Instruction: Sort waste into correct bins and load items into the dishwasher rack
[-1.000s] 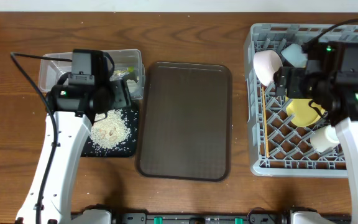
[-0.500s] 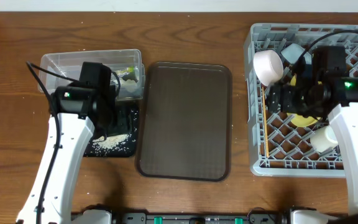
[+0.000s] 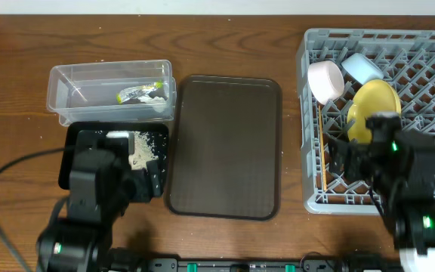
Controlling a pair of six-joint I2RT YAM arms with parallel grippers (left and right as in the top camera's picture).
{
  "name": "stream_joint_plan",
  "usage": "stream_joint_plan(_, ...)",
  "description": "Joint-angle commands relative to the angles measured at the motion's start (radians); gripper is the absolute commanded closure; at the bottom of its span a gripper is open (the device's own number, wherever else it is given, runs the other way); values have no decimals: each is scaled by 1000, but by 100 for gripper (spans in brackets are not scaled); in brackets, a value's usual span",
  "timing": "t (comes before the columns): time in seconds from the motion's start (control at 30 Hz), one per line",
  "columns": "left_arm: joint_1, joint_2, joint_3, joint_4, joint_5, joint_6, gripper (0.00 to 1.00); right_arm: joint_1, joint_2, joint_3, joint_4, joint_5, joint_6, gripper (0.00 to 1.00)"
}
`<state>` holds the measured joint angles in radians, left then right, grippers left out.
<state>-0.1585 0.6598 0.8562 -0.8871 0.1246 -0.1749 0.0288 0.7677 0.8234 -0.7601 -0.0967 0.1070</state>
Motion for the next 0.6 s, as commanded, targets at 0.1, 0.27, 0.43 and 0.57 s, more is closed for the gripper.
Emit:
stream_joint_plan(0.1,-3,-88,-10,3,-13,14,11,7,-107,-33,-25,18,12,1)
stream_joint_plan(0.27,-3,-86,-11,3,-13,14,11,7,-111,-33,-69,18,12,1)
stream_joint_plan(0.43,-3,-87,-11,3,-13,14,10,7,-111,-33,-113,18,12,1)
stream_joint_plan(0.57,-3,-87,-11,3,-13,14,9,7,-111,-33,-138,18,12,1)
